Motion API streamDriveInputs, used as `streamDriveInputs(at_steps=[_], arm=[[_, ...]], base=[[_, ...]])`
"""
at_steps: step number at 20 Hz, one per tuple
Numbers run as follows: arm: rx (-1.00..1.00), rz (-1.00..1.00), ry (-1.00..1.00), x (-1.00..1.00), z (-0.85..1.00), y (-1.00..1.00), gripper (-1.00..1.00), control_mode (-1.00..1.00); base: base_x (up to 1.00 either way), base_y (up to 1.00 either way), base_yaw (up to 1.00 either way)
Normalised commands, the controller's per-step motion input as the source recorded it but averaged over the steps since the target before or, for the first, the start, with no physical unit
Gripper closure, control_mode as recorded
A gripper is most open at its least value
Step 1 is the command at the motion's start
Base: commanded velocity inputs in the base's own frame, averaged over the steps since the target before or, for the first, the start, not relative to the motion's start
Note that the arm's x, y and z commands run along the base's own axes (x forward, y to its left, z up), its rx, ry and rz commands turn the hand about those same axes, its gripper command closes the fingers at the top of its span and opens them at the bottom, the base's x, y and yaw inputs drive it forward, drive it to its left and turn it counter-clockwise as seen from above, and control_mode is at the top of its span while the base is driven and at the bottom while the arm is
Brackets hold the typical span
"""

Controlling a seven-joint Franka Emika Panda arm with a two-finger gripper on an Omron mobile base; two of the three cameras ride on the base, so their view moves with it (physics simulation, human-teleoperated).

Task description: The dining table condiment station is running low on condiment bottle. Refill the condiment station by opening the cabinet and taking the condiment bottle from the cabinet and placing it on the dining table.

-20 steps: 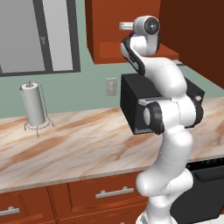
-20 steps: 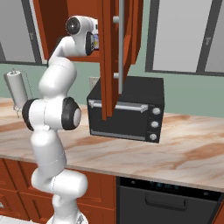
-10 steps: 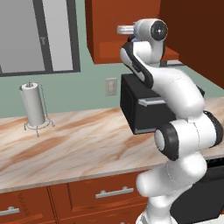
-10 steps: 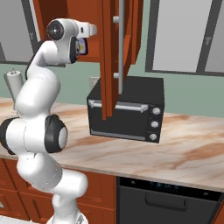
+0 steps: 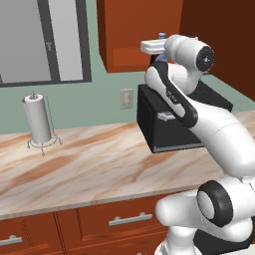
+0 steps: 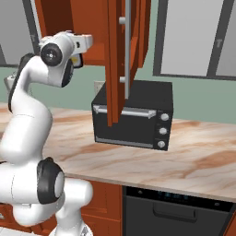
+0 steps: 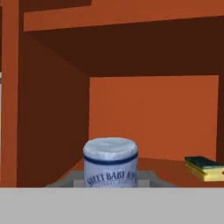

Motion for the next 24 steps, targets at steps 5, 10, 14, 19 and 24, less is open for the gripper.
streamDriveInputs(at_steps=[5,10,14,19,24], arm=[[0.0,0.15,0.01,-1.0,0.0,0.0,1.0,-1.0],[-0.02,0.12,0.01,-1.0,0.0,0.02,1.0,-1.0],[-0.03,0.04,0.0,-1.0,-0.01,0.03,1.0,-1.0],[-0.1,0.02,0.0,-1.0,-0.27,0.0,1.0,-1.0],[-0.05,0.02,0.04,-0.84,-0.21,0.03,1.0,-1.0]], base=[[0.0,0.0,0.0],[0.0,0.0,0.0],[0.0,0.0,0.0],[0.0,0.0,0.0],[0.0,0.0,0.0]])
